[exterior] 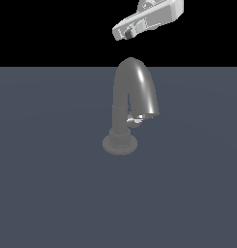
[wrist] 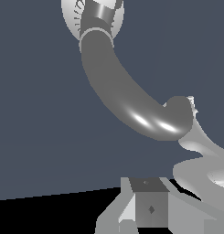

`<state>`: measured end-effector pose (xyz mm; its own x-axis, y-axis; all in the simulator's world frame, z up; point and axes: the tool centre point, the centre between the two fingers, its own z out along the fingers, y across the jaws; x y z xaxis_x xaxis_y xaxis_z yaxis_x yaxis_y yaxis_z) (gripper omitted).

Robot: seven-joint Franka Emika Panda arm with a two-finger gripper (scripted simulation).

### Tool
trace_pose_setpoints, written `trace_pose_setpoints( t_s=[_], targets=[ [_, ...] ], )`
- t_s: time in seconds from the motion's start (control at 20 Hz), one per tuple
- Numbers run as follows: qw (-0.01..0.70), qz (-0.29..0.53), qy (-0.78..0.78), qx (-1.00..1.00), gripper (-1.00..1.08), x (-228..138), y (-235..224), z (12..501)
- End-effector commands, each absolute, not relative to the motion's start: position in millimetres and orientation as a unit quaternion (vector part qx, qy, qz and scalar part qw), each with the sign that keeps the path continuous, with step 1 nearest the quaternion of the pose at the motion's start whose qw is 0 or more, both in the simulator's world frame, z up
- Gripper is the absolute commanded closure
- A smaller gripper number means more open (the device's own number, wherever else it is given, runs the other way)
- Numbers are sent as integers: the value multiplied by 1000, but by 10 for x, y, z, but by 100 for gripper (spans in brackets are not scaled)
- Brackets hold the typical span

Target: Turn on the faucet by rotating a designated handle.

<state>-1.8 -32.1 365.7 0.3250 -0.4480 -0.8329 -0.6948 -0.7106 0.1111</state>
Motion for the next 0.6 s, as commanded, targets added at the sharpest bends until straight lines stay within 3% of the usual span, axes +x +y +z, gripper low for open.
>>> trace_pose_setpoints(
  t_s=[0.0, 0.55],
  targets=[
    [140, 479, 371, -783, 108, 50, -372, 3532],
    [162, 558, 431, -690, 108, 245, -586, 2965]
  ],
)
